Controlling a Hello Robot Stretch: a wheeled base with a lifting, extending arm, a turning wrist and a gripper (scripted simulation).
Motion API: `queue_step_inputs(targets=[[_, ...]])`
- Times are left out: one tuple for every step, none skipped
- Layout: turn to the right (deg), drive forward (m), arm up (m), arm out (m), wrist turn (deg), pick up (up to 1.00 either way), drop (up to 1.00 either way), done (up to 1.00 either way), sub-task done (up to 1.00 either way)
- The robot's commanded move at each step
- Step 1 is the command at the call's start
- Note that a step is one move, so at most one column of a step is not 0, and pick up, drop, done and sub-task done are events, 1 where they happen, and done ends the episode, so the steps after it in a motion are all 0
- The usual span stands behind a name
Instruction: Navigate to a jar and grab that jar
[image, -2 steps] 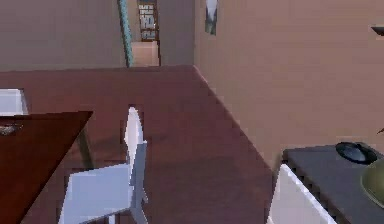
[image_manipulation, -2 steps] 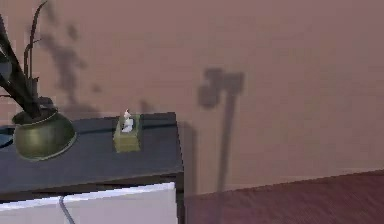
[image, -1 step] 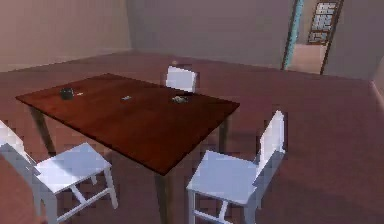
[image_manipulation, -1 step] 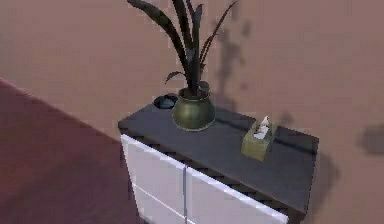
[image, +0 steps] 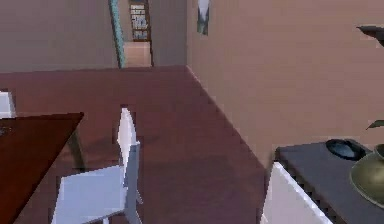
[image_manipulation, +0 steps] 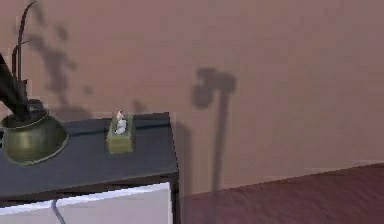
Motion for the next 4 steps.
queue_step_inputs(targets=[[27.0, 0.0, 0.0, 0.0, 0.0, 0.0, 0.0, 0.0, 0.0], [0.0, 0.3, 0.0, 0.0, 0.0, 0.0, 0.0, 0.0, 0.0], [-45.0, 0.0, 0.0, 0.0, 0.0, 0.0, 0.0, 0.0, 0.0], [-24.0, 0.0, 0.0, 0.0, 0.0, 0.0, 0.0, 0.0, 0.0]])
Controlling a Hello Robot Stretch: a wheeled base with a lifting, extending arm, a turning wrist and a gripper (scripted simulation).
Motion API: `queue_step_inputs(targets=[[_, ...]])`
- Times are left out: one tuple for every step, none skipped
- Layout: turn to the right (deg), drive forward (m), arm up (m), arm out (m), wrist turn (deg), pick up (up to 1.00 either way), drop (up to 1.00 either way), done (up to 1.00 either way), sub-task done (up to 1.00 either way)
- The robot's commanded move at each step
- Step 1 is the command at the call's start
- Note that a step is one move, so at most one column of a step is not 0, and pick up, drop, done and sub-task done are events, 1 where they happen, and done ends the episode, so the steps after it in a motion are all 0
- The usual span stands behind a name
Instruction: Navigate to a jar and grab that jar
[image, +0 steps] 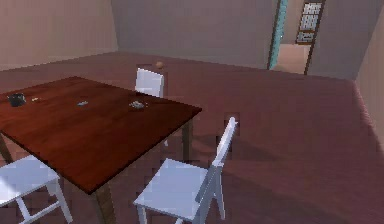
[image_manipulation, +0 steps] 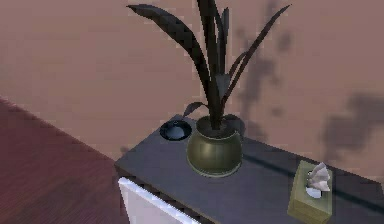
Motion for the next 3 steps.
queue_step_inputs(targets=[[0.0, 0.0, 0.5, 0.0, 0.0, 0.0, 0.0, 0.0, 0.0], [0.0, 0.0, 0.38, 0.0, 0.0, 0.0, 0.0, 0.0, 0.0], [0.0, 0.0, 0.0, 0.42, 0.0, 0.0, 0.0, 0.0, 0.0]])
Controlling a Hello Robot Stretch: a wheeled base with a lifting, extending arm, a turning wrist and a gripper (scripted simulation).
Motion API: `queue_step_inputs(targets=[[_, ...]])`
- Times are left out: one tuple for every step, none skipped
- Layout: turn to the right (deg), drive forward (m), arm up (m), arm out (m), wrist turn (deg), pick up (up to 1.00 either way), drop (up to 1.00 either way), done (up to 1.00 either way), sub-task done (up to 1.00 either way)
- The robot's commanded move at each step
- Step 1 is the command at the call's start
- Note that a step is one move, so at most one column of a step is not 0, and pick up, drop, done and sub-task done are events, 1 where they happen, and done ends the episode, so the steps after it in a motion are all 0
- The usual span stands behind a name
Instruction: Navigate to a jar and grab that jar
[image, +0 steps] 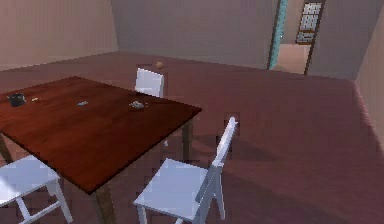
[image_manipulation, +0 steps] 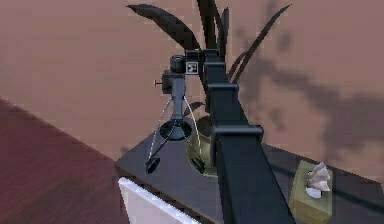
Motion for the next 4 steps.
queue_step_inputs(targets=[[0.0, 0.0, 0.0, 0.0, 45.0, 0.0, 0.0, 0.0, 0.0], [0.0, 0.0, 0.0, 0.0, 45.0, 0.0, 0.0, 0.0, 0.0], [0.0, 0.0, 0.0, 0.0, 45.0, 0.0, 0.0, 0.0, 0.0], [0.0, 0.0, 0.0, 0.0, 27.0, 0.0, 0.0, 0.0, 0.0]])
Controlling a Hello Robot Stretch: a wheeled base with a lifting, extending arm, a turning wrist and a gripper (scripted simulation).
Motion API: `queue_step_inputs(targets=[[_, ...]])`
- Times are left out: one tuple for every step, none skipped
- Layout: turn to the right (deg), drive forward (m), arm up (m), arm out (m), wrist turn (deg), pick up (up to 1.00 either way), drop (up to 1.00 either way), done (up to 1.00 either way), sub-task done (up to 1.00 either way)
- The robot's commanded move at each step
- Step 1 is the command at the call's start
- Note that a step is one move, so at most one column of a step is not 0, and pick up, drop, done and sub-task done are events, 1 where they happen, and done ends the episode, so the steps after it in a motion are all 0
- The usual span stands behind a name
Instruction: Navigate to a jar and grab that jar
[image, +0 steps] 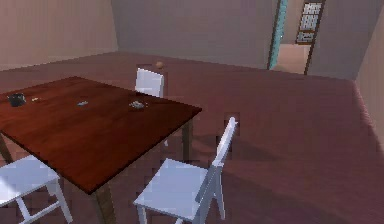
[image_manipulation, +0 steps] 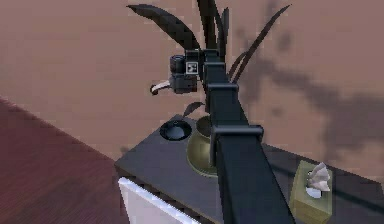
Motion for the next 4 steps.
queue_step_inputs(targets=[[0.0, 0.0, -0.24, 0.0, 0.0, 0.0, 0.0, 0.0, 0.0], [0.0, 0.0, 0.0, 0.0, 0.0, 1.0, 0.0, 0.0, 0.0], [0.0, 0.0, 0.1, 0.0, 0.0, 0.0, 0.0, 0.0, 0.0], [0.0, 0.0, 0.0, 0.0, 0.0, 0.0, 0.0, 1.0, 0.0]])
